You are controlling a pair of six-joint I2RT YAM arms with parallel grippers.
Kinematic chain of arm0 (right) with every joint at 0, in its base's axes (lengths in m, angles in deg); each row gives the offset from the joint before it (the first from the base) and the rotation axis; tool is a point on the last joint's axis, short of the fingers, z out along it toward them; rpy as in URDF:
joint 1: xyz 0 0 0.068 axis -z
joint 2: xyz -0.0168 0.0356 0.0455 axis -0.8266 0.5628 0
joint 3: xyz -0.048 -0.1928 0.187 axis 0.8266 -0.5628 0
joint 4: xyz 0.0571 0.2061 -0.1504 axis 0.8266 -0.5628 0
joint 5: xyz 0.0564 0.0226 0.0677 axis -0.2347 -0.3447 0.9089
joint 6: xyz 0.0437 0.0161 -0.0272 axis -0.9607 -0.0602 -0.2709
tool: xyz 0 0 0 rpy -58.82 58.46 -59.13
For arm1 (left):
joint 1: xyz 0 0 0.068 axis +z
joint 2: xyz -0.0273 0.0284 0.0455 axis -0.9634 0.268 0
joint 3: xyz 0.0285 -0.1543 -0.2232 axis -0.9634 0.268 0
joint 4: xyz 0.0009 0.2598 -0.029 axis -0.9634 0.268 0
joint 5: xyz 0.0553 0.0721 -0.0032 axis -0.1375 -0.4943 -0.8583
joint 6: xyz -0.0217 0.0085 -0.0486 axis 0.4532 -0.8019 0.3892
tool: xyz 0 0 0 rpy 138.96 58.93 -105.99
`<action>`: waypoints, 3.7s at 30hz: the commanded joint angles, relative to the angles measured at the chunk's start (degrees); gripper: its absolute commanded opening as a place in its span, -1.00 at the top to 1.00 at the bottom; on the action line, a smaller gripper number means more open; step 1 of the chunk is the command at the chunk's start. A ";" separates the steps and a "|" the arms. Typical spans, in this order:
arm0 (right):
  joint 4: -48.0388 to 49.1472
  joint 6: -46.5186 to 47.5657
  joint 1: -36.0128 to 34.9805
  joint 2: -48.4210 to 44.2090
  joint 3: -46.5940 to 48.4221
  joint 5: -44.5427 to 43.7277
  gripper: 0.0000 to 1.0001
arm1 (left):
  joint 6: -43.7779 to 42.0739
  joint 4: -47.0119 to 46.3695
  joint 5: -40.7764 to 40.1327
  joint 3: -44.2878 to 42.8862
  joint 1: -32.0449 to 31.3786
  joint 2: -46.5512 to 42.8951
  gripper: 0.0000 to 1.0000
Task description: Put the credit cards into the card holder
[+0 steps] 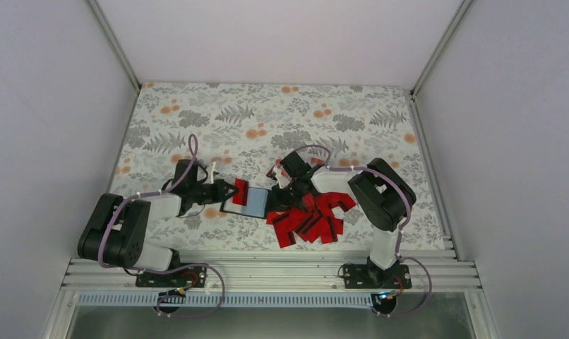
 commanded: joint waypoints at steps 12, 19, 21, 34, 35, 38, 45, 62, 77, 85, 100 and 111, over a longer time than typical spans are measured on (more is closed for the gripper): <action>-0.45 -0.61 -0.27 2.46 -2.21 -2.57 0.92 | -0.99 -2.45 1.42 2.16 -0.62 -0.52 0.95; -0.02 -0.87 -0.26 2.47 -2.53 -2.29 0.92 | -0.33 -2.86 1.39 3.27 -0.77 -1.10 0.95; 0.00 -0.81 -0.26 2.55 -2.55 -2.20 0.92 | -0.06 -3.08 1.57 3.58 -0.76 -1.01 0.95; 0.70 -0.81 -0.28 2.62 -3.02 -1.84 0.92 | 1.36 -4.86 3.44 4.38 -0.81 0.80 0.95; 0.74 -0.84 -0.26 2.60 -2.97 -1.84 0.92 | 1.55 -5.14 3.62 4.29 -0.81 0.99 0.95; 0.79 -0.81 -0.28 2.60 -3.00 -1.85 0.91 | 2.15 -5.87 3.86 4.33 -0.91 1.42 0.95; 0.79 -0.83 -0.29 2.72 -2.95 -1.85 0.91 | 4.21 -7.66 4.16 4.94 -0.93 1.96 0.95; 0.44 -0.57 -0.28 3.38 -2.06 -1.76 0.92 | 4.58 -3.41 5.23 4.17 -1.19 4.02 0.95; 0.51 -0.19 -0.28 3.91 -1.08 -1.85 0.92 | 6.63 8.61 0.75 1.76 -1.23 0.36 0.95; 0.61 0.05 -0.23 4.12 -0.91 -1.76 0.91 | 10.92 6.21 -2.03 2.74 -1.25 -1.12 0.95; 0.44 1.17 -0.28 4.99 -0.75 -1.15 0.91 | 17.14 1.21 -7.34 5.18 -2.70 -3.50 0.95; 0.11 1.86 -0.25 6.51 0.12 -0.49 0.91 | 16.90 0.25 -6.63 5.01 -5.67 -0.83 0.95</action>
